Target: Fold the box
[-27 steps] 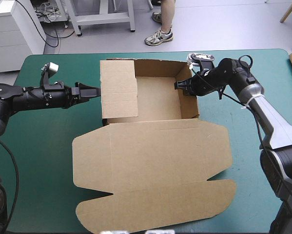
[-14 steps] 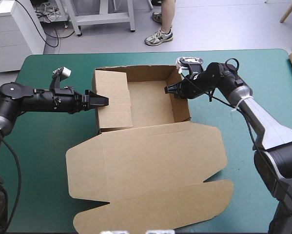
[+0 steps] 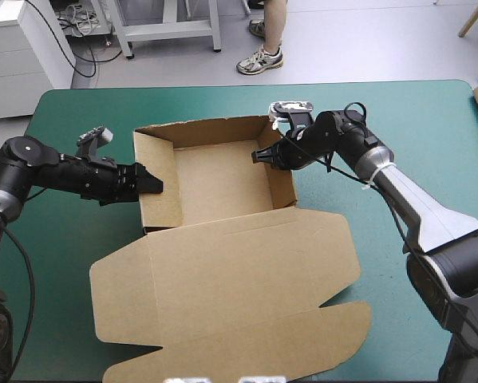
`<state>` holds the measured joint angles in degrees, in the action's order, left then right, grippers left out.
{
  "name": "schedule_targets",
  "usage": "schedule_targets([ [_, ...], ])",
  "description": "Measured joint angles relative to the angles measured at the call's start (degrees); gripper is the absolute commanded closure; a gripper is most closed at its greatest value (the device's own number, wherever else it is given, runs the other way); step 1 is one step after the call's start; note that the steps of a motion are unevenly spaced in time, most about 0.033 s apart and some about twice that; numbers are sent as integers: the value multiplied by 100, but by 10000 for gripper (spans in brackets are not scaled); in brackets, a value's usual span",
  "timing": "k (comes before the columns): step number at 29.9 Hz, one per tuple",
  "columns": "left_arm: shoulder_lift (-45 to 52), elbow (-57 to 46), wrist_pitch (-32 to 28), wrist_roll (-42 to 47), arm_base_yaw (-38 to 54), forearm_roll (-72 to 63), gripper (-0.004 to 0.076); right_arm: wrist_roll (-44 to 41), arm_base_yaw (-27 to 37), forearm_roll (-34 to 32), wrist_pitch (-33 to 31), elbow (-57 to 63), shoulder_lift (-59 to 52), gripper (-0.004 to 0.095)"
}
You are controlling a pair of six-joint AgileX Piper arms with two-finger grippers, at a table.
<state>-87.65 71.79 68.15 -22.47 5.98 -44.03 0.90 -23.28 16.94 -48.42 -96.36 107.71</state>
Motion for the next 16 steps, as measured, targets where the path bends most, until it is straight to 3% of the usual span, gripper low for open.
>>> schedule_targets([
  [11, 17, 0, -175, 1269, -293, 1755, 532, -587, -476, -604, 6, 0, 12, 925],
  [16, 43, 0, -274, 1888, -804, 2825, 733, -715, -598, -663, -6, 0, 101, 926],
])
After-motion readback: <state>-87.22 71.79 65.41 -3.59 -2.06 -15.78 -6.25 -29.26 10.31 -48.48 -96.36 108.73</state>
